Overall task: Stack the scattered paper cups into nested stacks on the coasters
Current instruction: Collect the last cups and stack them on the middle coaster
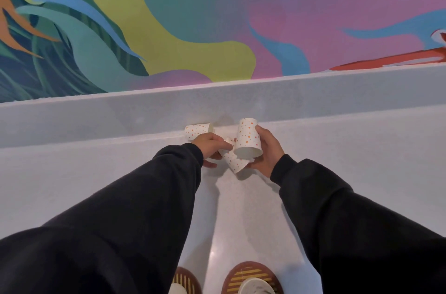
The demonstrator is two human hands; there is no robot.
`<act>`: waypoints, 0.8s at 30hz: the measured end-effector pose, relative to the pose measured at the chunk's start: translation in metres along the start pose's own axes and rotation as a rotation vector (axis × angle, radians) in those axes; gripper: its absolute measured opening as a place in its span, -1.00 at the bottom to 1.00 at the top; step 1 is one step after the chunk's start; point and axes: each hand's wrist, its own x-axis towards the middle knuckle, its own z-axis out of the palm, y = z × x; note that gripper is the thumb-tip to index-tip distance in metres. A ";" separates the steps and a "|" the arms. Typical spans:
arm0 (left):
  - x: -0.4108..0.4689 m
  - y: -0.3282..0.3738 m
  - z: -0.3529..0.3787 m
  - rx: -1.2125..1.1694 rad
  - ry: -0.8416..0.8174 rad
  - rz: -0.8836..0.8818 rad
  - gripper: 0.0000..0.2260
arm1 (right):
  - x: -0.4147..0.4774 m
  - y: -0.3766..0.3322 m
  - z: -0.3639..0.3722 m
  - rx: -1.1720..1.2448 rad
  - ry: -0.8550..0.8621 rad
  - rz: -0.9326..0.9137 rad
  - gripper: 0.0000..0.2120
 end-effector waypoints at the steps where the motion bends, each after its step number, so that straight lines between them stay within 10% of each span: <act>1: -0.001 0.000 -0.001 -0.022 -0.004 -0.009 -0.67 | -0.002 0.001 -0.001 -0.003 -0.029 0.013 -0.44; 8: -0.002 -0.003 -0.008 -0.078 0.043 -0.095 -0.73 | -0.006 0.014 -0.009 -0.180 -0.071 0.110 -0.28; 16: -0.006 0.020 -0.029 -0.404 0.210 0.048 -0.74 | -0.010 0.015 -0.007 -0.414 0.064 0.043 -0.65; 24: -0.010 0.020 -0.011 -0.300 0.107 0.088 -0.74 | 0.000 0.015 0.006 -0.106 0.050 -0.028 -0.35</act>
